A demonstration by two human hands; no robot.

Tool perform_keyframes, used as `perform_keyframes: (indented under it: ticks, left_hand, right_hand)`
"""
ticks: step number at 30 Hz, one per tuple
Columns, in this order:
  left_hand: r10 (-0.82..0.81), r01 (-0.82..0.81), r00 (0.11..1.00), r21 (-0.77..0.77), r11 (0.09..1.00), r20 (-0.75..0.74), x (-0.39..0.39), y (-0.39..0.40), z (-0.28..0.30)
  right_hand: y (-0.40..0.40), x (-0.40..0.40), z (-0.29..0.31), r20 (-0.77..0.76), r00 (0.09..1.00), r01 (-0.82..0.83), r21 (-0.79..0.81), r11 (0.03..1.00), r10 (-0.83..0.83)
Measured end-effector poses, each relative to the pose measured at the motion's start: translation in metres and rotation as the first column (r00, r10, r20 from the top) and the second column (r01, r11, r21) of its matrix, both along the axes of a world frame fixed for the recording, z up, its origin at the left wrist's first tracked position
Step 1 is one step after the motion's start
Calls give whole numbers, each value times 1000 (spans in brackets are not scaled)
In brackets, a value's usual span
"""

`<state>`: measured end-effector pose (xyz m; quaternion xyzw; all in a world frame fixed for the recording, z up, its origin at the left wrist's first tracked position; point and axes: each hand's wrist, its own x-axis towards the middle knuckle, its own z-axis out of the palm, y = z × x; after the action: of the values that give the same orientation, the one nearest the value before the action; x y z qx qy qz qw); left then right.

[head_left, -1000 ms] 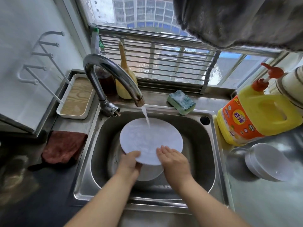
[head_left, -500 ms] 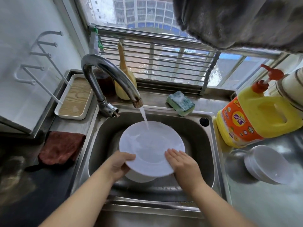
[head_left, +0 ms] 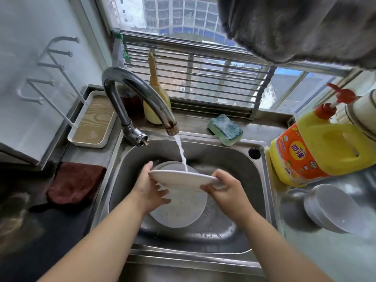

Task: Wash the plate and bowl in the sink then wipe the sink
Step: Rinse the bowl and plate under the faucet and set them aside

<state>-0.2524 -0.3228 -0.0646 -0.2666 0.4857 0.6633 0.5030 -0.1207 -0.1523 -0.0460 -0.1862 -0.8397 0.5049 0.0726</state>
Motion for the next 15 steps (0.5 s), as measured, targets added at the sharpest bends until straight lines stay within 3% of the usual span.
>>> perform_keyframes:
  ticks: [3,6,10,15]
  left_hand:
    - [-99,84,989,-135,987,-106,-1,0,-3]
    - [-106,57,971,-227,972,-214,1,-2,-6]
    - [-53,-10,959,-221,975,-278,1,-14,-12]
    - [10,-72,958,-206,976,-286,-7,-30,-20]
  right_hand:
    - [8,-14,8,68,996,63,-209,976,-50]
    - [16,-23,6,82,991,131,-438,890,-105]
    - [15,-34,3,94,986,167,-661,732,-139]
    - [7,-32,-5,162,977,211,-825,524,-139]
